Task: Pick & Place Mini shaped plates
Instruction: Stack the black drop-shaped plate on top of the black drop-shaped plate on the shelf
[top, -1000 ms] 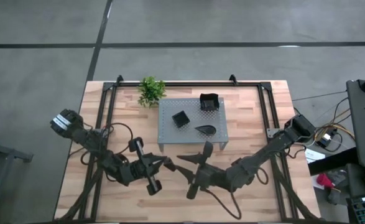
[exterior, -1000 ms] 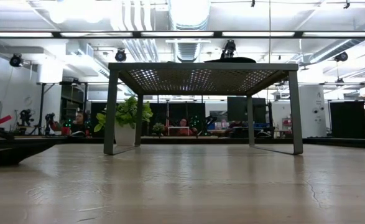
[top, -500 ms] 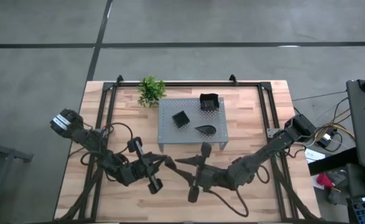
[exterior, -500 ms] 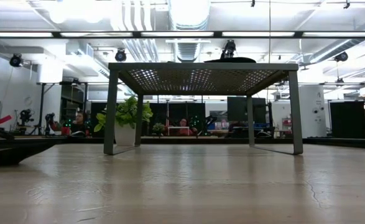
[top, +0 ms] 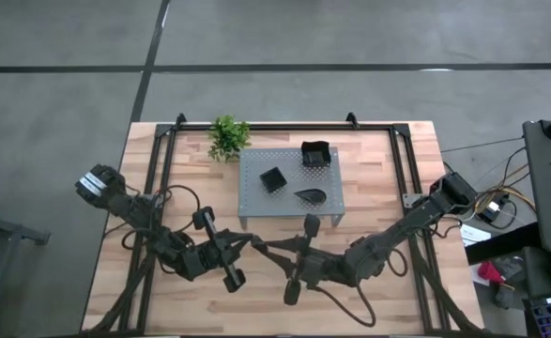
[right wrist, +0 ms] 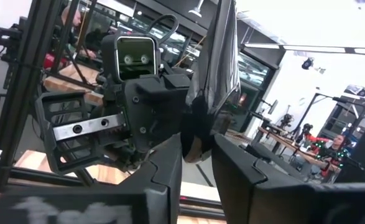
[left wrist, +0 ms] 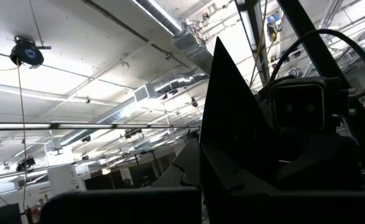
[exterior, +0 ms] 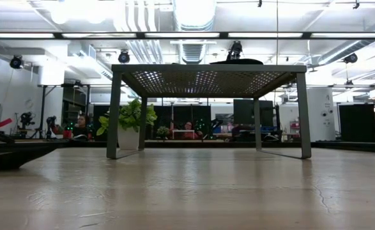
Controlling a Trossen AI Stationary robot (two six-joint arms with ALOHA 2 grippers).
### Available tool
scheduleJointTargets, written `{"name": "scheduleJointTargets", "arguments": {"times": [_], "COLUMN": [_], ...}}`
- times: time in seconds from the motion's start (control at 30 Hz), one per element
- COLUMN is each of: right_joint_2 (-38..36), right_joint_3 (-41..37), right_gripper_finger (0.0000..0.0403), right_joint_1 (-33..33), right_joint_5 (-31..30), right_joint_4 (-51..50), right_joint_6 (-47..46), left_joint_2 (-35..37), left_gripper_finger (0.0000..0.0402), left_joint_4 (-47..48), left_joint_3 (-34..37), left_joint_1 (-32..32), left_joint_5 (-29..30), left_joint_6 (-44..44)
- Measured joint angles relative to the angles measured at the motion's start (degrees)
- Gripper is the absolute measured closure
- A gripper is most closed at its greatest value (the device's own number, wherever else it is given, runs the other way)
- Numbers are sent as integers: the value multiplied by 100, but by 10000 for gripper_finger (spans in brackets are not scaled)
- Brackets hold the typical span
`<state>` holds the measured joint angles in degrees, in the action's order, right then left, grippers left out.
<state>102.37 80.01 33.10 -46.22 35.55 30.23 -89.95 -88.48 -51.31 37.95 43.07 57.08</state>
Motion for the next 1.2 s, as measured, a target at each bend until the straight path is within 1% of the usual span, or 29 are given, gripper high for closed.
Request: {"name": "scheduleJointTargets", "arguments": {"times": [0.17,0.57,0.73,1.07,1.2], "right_joint_2": [0,-65,-114,-264,-285], "right_joint_3": [0,0,0,0,0], "right_gripper_finger": [337,338,339,341,347], "right_joint_1": [0,0,2,0,-2], "right_joint_5": [-7,-42,-50,-173,-177], "right_joint_4": [0,-26,-31,-70,-73], "right_joint_6": [23,150,196,362,458], "left_joint_2": [0,2,7,4,-2], "left_gripper_finger": [401,401,401,401,401], "left_joint_4": [0,32,47,150,252], "left_joint_3": [0,0,0,0,2], "left_joint_1": [2,20,31,31,31], "left_joint_5": [-11,-17,-15,-8,0], "left_joint_6": [-185,-324,-589,-684,-875]}}
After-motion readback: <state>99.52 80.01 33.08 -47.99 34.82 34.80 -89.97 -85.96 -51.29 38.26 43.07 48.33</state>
